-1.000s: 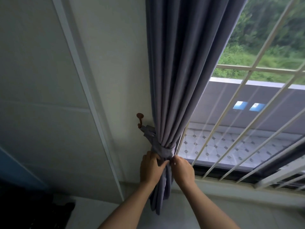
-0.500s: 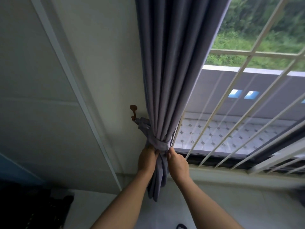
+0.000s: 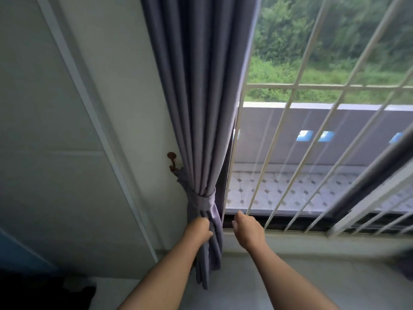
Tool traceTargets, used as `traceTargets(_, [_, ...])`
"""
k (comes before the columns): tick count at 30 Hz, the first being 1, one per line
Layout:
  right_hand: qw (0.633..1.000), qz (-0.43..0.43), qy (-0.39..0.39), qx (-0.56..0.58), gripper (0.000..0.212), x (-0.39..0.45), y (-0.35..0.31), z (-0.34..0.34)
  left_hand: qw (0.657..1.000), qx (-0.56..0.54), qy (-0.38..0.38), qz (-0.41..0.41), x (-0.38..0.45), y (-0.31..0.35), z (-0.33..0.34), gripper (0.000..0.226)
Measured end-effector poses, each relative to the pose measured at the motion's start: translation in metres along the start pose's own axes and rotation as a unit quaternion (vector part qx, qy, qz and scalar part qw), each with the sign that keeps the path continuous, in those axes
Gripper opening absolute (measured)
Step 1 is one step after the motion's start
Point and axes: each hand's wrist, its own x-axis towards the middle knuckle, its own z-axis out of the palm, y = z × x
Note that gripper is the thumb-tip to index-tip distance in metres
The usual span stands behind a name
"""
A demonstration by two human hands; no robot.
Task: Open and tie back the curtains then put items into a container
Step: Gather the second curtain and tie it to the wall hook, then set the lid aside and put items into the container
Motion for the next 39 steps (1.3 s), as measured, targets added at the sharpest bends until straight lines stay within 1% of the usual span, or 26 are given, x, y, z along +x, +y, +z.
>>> traceTargets(4, [0.999, 0.01, 0.037, 0.021, 0.02, -0.005, 0.022, -0.039, 0.997, 0.023, 0.054, 0.052, -0.009, 0.056, -0.027, 0.028])
traceTargets(9, [0.995, 0.026, 0.084, 0.036, 0.031, -0.026, 0.088, -0.094, 0.983, 0.055, 0.109, 0.14, -0.025, 0.144, -0.04, 0.026])
traceTargets(14, [0.995, 0.061, 0.074, 0.013, 0.049, -0.068, 0.186, -0.141, 0.959, 0.073, 0.143, 0.235, -0.04, 0.249, -0.023, 0.03])
traceTargets(17, [0.991, 0.094, 0.098, 0.005, 0.054, -0.104, 0.254, -0.166, 0.943, 0.074, 0.166, 0.28, -0.056, 0.319, -0.002, 0.033])
traceTargets(21, [0.977, 0.175, 0.123, 0.016, 0.056, -0.159, 0.35, -0.191, 0.909, 0.098, 0.203, 0.351, -0.071, 0.405, 0.033, 0.039])
traceTargets(24, [0.958, 0.244, 0.148, 0.006, 0.057, -0.207, 0.42, -0.204, 0.887, 0.089, 0.233, 0.39, -0.08, 0.465, 0.06, 0.044])
traceTargets(27, [0.937, 0.308, 0.163, 0.004, 0.058, -0.253, 0.482, -0.209, 0.883, 0.105, 0.23, 0.396, -0.092, 0.524, 0.091, 0.048])
traceTargets(30, [0.919, 0.352, 0.176, 0.021, 0.058, -0.288, 0.532, -0.213, 0.878, 0.128, 0.205, 0.414, -0.104, 0.584, 0.125, 0.054])
traceTargets(34, [0.891, 0.413, 0.183, 0.05, 0.06, -0.33, 0.597, -0.22, 0.854, 0.151, 0.176, 0.465, -0.121, 0.669, 0.166, 0.059])
traceTargets(39, [0.862, 0.472, 0.177, 0.057, 0.054, -0.381, 0.699, -0.224, 0.833, 0.154, 0.148, 0.51, -0.122, 0.783, 0.219, 0.054])
